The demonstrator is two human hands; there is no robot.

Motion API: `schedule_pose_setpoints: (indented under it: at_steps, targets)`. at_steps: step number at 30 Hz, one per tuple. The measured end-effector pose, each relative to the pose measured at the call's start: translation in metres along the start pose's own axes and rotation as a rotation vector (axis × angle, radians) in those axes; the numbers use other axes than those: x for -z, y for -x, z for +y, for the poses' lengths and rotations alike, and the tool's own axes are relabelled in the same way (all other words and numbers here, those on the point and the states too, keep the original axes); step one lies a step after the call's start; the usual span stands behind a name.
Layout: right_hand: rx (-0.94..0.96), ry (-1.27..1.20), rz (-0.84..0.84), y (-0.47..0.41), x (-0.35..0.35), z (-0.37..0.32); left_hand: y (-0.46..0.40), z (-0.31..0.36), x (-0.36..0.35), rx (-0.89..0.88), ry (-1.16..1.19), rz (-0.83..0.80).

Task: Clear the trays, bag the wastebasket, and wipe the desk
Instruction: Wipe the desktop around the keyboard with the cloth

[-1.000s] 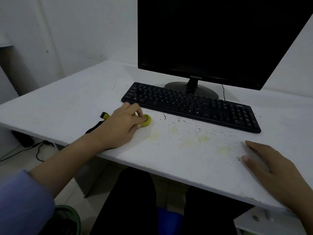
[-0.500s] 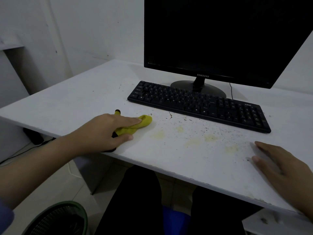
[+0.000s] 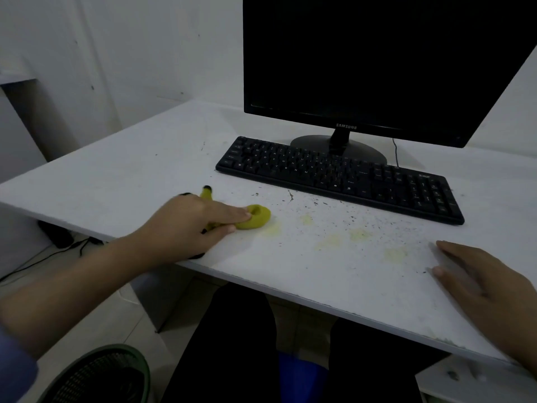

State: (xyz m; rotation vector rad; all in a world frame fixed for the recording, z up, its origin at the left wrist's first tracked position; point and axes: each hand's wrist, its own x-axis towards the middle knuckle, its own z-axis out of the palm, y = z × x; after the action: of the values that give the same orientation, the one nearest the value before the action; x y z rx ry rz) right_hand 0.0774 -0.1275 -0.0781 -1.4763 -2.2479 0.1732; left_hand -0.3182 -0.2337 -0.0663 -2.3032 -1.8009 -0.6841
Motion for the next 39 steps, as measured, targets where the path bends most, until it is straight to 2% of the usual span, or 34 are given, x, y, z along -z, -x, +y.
schedule_pose_setpoints:
  at_steps: [4,7,11,15,18,21,25,28,30,36,39]
  targets:
    - [0.012,-0.004,-0.006,0.000,0.001,-0.001,-0.001,-0.012,0.001,0.162,-0.138,0.097]
    - [0.014,-0.017,-0.003,0.001,0.002,-0.004,-0.017,0.002,-0.011,0.160,-0.107,0.141]
    - [0.002,-0.022,-0.020,0.002,0.005,-0.006,-0.026,0.028,-0.021,0.041,0.018,0.052]
    - [-0.004,-0.019,-0.015,0.002,0.004,-0.005,-0.016,0.025,-0.009,0.075,0.147,-0.030]
    - [-0.012,-0.020,-0.015,0.002,0.005,-0.006,-0.018,0.022,0.002,0.076,0.101,-0.050]
    - [-0.027,-0.036,-0.018,0.004,0.007,-0.008,-0.028,0.018,0.014,0.160,0.100,-0.018]
    - [-0.049,-0.046,-0.046,0.005,0.010,-0.013,-0.038,0.020,0.021,0.237,0.148,-0.054]
    - [-0.062,-0.045,-0.067,0.007,0.010,-0.015,-0.042,0.019,0.025,0.351,0.279,-0.030]
    - [-0.072,-0.038,-0.064,0.007,0.010,-0.014,-0.045,0.015,0.033,0.426,0.337,0.034]
    - [-0.066,-0.031,-0.054,0.006,0.010,-0.013,-0.052,0.014,0.073,0.625,0.270,0.259]
    - [-0.079,-0.030,-0.052,0.007,0.010,-0.014,-0.064,0.036,0.067,0.608,0.276,0.154]
